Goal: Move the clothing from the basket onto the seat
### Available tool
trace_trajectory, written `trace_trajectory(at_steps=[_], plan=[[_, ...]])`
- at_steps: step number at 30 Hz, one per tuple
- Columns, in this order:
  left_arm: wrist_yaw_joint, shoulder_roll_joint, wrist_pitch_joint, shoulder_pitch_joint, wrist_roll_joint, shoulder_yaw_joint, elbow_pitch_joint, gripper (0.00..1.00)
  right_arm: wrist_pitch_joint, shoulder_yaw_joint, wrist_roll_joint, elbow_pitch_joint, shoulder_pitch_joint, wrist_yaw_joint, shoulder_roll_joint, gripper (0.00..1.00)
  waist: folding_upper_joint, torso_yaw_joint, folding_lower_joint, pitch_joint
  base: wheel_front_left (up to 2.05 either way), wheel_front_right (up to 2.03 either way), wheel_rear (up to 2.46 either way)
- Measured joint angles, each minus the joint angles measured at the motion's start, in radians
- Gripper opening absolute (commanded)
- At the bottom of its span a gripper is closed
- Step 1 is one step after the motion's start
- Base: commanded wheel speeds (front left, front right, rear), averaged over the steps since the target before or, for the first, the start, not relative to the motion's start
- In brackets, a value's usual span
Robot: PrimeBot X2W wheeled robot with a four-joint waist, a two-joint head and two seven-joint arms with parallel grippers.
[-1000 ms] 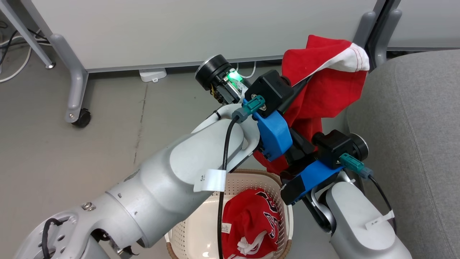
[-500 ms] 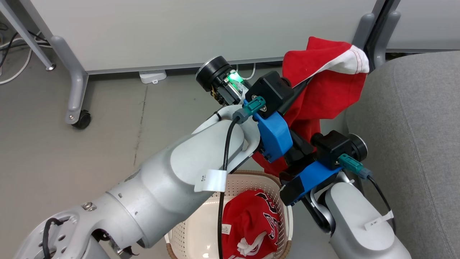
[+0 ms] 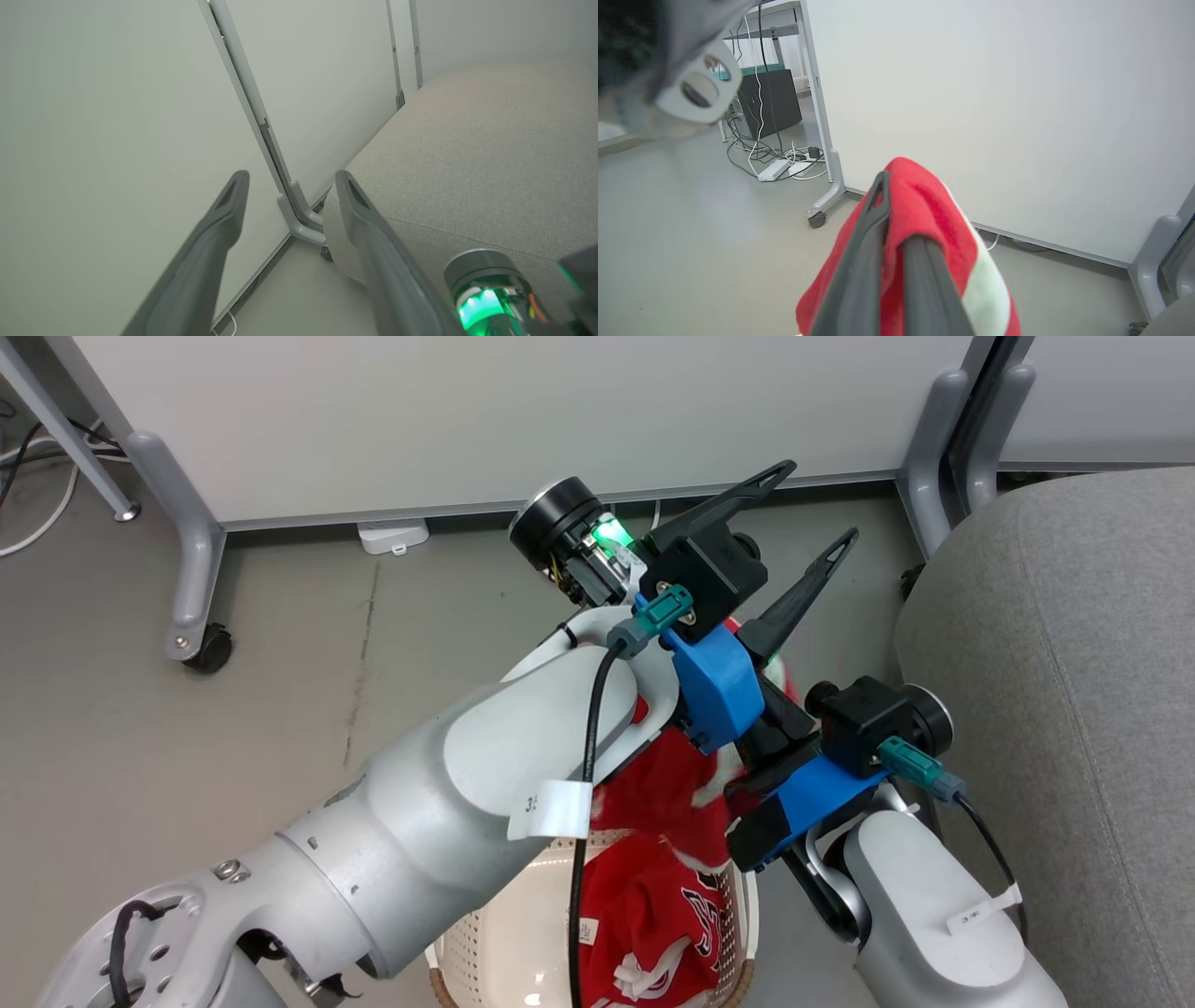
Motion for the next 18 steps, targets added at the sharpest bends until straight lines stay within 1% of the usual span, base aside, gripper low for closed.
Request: trace_trajectory(at_steps=[10, 18], plan=[[0.0, 0.0, 0.0, 0.0, 0.009, 0.01, 0.001, 1.0, 0.0, -0.021, -0.006, -0.006, 0.0, 0.0, 0.0, 0.0, 0.0, -0.006, 0.0, 0.015, 0.0, 0.0, 0.0], [-0.001, 0.0, 0.0, 0.0, 0.016, 0.016, 0.012, 1.0, 0.0, -0.05, -0.024, -0.021, 0.0, 0.0, 0.0, 0.0, 0.0, -0.033, 0.0, 0.04, 0.0, 0.0, 0.0]])
